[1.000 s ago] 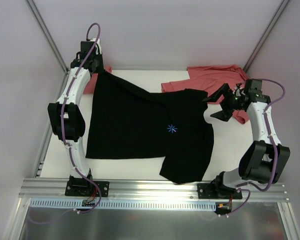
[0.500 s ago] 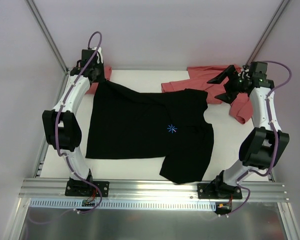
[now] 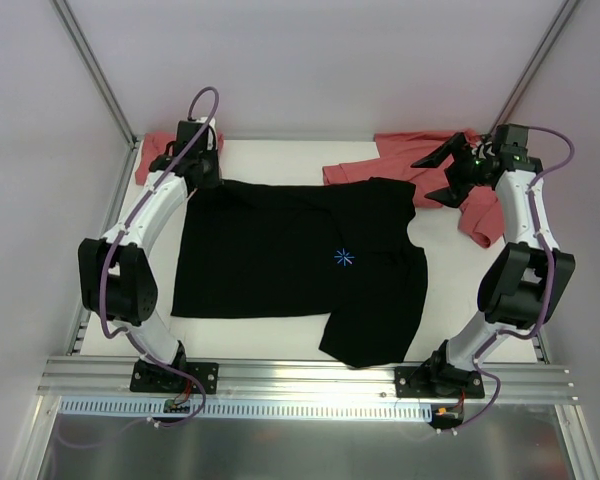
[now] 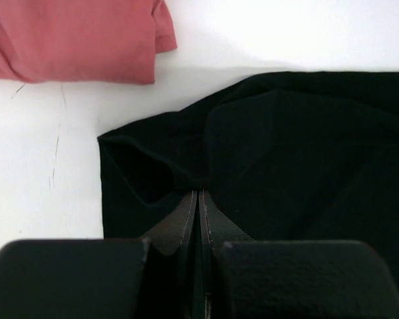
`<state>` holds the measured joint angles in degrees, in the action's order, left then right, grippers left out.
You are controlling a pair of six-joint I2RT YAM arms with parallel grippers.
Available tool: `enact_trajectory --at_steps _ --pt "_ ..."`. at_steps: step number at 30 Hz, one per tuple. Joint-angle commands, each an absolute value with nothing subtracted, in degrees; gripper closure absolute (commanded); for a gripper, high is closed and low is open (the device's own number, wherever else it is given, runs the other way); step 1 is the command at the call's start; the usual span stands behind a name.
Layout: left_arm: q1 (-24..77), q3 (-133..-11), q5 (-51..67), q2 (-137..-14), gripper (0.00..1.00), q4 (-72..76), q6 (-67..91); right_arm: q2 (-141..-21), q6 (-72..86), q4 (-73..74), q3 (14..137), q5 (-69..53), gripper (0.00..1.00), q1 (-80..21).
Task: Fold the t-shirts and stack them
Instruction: Fold the flattened tshirt in 1/3 of the way
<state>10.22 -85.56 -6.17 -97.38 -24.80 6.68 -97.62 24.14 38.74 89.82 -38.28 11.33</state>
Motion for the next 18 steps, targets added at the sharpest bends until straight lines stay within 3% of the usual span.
enact_trajectory --at_steps 1,18 --pt "10.63 -82.89 -9.4 -92.55 1.0 -25.13 8.35 -98.08 25.05 37.71 92.72 -39.9 0.01 10.99" --pt "11.25 -66.98 -28.82 -86.48 1.0 -21.45 8.79 -98.09 24.79 38.67 92.9 -40.17 0.01 10.72"
